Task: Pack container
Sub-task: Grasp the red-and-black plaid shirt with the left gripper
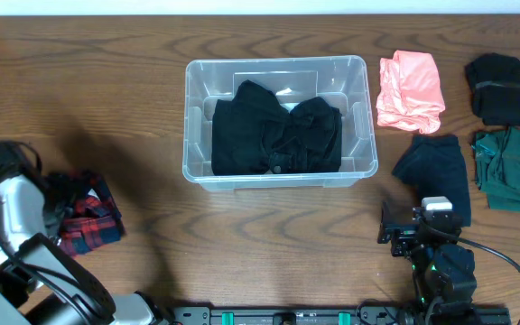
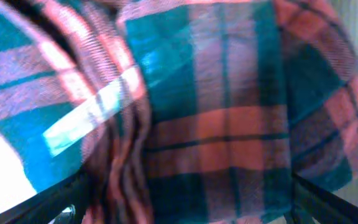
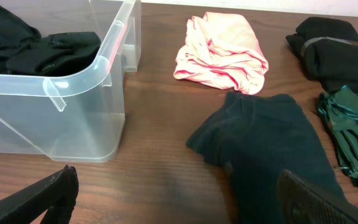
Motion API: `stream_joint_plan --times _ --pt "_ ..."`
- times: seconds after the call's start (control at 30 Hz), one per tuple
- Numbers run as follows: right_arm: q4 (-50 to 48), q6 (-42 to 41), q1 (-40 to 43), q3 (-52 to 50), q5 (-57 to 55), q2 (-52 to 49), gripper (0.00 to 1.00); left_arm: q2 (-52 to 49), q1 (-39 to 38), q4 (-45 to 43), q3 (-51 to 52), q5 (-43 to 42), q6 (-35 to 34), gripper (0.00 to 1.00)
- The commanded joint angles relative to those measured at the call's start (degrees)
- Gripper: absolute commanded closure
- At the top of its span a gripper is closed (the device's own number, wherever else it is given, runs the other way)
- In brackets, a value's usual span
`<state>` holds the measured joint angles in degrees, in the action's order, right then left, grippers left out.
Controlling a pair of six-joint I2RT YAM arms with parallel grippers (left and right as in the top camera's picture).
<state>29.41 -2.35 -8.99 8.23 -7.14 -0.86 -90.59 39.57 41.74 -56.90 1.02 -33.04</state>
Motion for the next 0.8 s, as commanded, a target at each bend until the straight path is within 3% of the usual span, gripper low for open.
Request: stream_joint_plan --times 0.0,0.2,0.43,0.77 --pt "0.13 -0.17 0.46 -0.11 -0.13 0.11 0.01 3.65 2.97 1.14 -0.09 -5.73 0.04 0.02" --pt "0.13 -0.17 0.46 -0.11 -0.13 0.11 0.01 12.15 8.17 2.14 0.57 -14.14 0.15 0.02" --pt "0.13 -0.17 0.46 -0.11 -0.13 0.11 0.01 22.64 13.25 2.62 7.17 -14.58 -2.45 0.02" --pt "0.13 -0.2 0.46 -0.11 -0.13 0.11 0.01 26.25 18.01 -7.8 21.0 -17.51 -4.15 0.02"
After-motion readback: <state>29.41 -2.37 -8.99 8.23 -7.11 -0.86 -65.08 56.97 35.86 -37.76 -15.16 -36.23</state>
